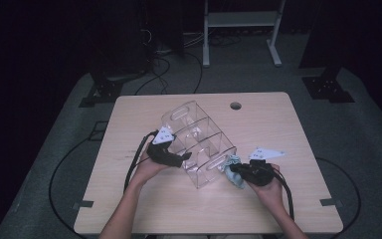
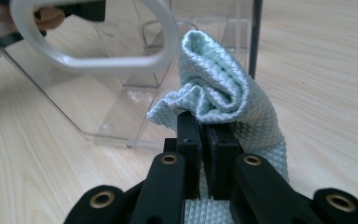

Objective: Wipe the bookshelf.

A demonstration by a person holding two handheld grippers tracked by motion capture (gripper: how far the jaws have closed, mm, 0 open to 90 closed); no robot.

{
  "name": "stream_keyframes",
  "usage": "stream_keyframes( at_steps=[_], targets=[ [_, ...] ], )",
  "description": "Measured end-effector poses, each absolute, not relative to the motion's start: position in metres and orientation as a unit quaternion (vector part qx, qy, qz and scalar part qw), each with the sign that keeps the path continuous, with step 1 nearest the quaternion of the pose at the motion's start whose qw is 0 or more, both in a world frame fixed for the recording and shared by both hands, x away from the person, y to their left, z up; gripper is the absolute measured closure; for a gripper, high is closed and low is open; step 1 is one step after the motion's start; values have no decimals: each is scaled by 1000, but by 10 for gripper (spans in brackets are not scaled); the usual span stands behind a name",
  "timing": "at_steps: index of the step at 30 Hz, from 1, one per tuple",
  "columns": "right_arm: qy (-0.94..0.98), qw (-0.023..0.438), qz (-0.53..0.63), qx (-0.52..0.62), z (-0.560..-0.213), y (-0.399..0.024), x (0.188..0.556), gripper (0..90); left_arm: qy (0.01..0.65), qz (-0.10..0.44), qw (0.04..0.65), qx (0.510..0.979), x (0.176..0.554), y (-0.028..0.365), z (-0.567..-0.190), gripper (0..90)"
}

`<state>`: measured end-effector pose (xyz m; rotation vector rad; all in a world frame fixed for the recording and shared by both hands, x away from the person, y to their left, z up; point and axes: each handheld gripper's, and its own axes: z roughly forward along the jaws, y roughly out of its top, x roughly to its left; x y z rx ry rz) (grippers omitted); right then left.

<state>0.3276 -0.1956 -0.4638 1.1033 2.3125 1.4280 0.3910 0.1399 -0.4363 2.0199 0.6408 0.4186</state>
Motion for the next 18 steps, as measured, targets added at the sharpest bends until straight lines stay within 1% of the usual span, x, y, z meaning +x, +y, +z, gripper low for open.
stream_keyframes(
  at_steps=[6,14,18],
  targets=[
    [779,108,496,367,-452,-201,325,854,270,180,474,819,374,139,-439,81],
    [788,89,498,351,-452,-204,321,853,284,188,467,816,352,143,-437,86],
    [789,98,499,345,-446,-204,318,853,297,194,470,808,335,148,-439,86]
  ],
)
